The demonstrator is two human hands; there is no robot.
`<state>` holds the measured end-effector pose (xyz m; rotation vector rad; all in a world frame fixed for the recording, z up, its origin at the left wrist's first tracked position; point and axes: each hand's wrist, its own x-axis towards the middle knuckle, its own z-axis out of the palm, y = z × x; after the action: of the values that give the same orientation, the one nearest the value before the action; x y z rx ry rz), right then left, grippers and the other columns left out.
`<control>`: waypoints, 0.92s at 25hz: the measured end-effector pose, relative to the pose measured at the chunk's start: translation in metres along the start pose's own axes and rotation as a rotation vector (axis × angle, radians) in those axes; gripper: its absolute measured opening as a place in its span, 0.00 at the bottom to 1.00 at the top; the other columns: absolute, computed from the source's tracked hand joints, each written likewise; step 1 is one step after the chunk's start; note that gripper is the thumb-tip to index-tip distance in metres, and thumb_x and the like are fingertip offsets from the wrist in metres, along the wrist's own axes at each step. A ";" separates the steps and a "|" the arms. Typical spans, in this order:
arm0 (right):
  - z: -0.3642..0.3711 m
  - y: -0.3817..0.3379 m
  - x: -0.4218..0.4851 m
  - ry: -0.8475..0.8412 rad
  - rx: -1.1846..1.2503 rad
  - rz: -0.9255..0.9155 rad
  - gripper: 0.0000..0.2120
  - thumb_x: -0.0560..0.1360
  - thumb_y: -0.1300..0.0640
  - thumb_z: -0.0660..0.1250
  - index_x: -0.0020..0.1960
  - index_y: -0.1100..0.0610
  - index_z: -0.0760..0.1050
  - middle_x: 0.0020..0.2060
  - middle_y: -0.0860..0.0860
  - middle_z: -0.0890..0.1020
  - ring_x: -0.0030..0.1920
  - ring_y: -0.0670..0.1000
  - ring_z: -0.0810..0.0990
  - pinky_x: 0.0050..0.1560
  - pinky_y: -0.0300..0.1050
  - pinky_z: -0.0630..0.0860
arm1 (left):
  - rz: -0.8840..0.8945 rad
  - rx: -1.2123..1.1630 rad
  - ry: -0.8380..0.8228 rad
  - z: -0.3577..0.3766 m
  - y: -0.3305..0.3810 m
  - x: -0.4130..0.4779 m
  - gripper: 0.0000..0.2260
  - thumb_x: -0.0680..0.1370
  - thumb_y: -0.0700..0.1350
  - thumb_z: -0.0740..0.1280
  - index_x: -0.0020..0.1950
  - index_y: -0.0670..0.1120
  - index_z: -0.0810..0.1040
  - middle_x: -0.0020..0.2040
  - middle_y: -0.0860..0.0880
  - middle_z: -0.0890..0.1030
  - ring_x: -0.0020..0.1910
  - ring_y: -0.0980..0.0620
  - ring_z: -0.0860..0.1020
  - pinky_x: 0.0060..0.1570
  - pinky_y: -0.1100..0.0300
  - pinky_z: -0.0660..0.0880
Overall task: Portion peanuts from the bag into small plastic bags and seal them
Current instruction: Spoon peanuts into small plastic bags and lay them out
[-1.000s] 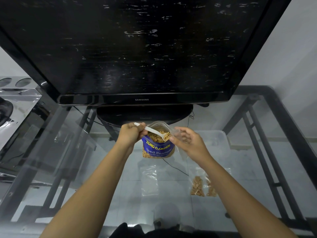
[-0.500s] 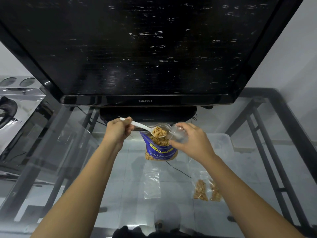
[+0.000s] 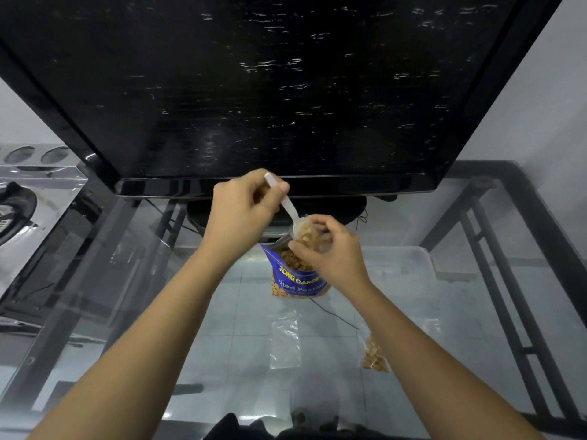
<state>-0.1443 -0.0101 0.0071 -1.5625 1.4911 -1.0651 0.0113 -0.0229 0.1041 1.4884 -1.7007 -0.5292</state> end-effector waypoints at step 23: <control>-0.023 0.037 -0.023 -0.017 0.322 0.301 0.20 0.68 0.48 0.74 0.57 0.46 0.72 0.47 0.46 0.83 0.50 0.50 0.82 0.37 0.44 0.78 | -0.692 -0.351 -0.077 0.073 -0.066 -0.025 0.06 0.77 0.42 0.65 0.42 0.42 0.79 0.30 0.47 0.80 0.27 0.57 0.77 0.32 0.65 0.74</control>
<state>-0.1800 0.0113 -0.0196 -1.0848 1.4075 -1.0498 -0.0045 -0.0272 0.0038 1.7786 -1.0303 -1.1912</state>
